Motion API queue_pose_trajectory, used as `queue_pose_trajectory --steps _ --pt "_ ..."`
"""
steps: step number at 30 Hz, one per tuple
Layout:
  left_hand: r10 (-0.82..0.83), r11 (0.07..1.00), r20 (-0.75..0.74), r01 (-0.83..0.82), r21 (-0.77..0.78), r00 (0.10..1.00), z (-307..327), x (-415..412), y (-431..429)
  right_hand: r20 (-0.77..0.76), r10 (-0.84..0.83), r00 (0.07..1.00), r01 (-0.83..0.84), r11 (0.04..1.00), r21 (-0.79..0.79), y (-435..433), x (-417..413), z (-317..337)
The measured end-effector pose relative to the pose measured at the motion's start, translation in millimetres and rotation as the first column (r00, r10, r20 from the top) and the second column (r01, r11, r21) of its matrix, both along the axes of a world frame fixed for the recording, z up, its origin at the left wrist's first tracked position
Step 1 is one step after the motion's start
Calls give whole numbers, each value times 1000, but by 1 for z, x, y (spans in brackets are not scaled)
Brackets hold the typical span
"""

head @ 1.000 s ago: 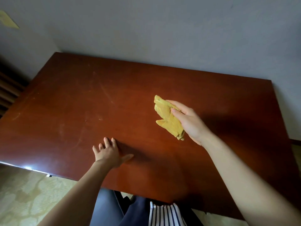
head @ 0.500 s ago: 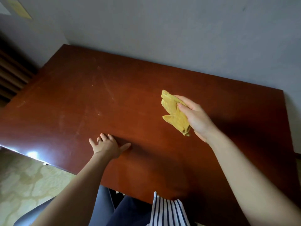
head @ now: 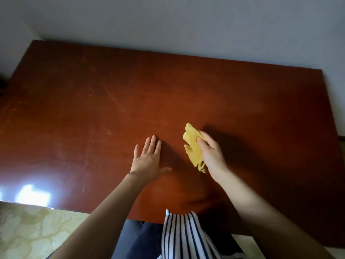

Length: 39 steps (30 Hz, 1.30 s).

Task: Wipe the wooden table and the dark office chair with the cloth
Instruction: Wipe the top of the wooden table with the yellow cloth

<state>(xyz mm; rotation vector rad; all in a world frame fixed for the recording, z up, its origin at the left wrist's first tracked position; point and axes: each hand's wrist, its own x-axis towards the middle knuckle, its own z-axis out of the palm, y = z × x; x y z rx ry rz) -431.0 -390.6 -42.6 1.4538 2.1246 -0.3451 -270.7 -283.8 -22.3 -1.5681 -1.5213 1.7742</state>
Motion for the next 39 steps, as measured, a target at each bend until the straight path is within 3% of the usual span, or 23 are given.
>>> queue_pose_trajectory --steps 5,11,16,27,30,34,39 --pt "-77 997 -62 78 12 995 -7 -5 -3 51 -174 983 177 983 -55 -21 27 -16" --pt "-98 994 -109 91 -68 989 0 0 2 50 -300 953 295 952 85 -5 84 -1" --pt "-30 991 -118 15 -131 993 5 16 8 222 -264 939 185 929 322 28 137 11" --pt "-188 976 -116 172 -136 975 16 81 -12 375 -154 914 -65 857 511 -30 200 -18" --pt "-181 964 -91 158 -212 979 20 91 -7 394 -105 913 -156 803 575 -40 212 -19" --pt "-194 952 -113 159 -263 974 22 99 -1 515 77 854 -421 684 595 -49 239 -25" --pt "-206 946 -122 166 -277 971 23 104 1 542 90 836 -460 653 602 -55 251 -38"
